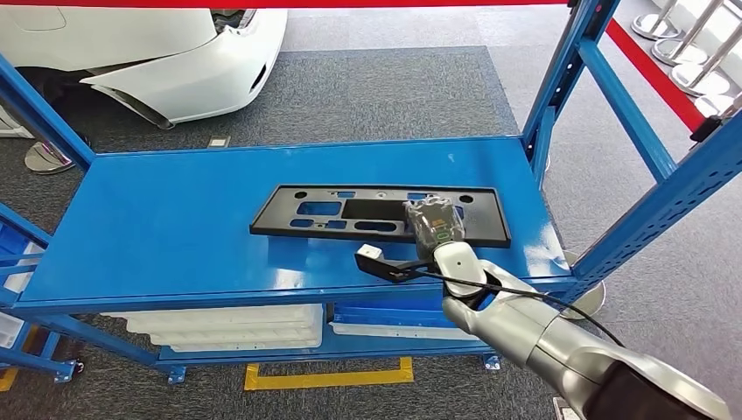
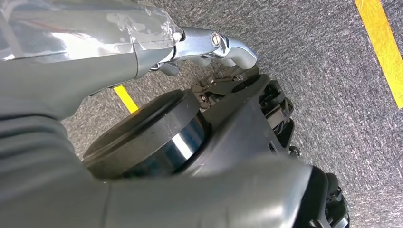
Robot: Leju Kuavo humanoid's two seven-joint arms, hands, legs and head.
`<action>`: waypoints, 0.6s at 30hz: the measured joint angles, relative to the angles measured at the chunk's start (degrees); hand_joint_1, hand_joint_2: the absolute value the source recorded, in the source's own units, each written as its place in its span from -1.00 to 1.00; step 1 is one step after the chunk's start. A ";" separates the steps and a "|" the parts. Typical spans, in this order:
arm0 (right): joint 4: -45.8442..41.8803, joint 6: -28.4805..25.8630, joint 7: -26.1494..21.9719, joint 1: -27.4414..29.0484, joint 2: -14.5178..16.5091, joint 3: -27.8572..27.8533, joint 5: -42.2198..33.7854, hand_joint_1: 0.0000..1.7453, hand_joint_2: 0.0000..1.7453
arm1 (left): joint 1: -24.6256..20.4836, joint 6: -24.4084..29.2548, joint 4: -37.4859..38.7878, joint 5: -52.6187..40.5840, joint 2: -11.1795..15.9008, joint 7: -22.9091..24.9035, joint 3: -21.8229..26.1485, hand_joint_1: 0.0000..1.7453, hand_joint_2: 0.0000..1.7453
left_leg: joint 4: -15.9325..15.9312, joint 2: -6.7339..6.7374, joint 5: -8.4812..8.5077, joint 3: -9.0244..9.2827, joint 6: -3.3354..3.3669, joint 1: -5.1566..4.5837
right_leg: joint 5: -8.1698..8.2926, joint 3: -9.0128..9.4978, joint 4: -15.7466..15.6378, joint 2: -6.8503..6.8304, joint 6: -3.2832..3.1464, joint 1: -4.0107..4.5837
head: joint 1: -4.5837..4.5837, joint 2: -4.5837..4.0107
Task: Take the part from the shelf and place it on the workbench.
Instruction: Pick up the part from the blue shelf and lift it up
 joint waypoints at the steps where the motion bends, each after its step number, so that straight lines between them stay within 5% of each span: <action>1: -1.72 1.06 0.35 -0.49 -0.62 -0.17 0.95 1.00 1.00 | 0.00 -0.09 0.01 0.03 0.01 -0.03 0.00 -1.00 0.00 | 0.00 0.00 0.00 0.00 0.00 0.00 | 0.00 -0.01 0.00 0.00 0.00 0.00 | -0.02 0.00; 3: -4.97 2.78 0.69 -1.32 -1.76 -0.56 2.59 1.00 1.00 | 0.01 -0.27 0.01 0.08 0.01 -0.04 0.00 -1.00 -1.00 | 0.01 0.00 0.00 -0.01 0.00 0.01 | 0.00 -0.01 0.00 -0.02 0.00 0.00 | -0.02 0.00; 18: -23.04 10.42 1.25 -6.56 -7.66 -1.69 7.97 1.00 1.00 | 0.02 -0.22 0.03 0.11 0.03 -0.09 0.00 -1.00 -1.00 | 0.00 0.00 0.00 -0.03 0.00 0.01 | 0.00 -0.03 0.00 0.00 0.00 0.01 | -0.03 0.00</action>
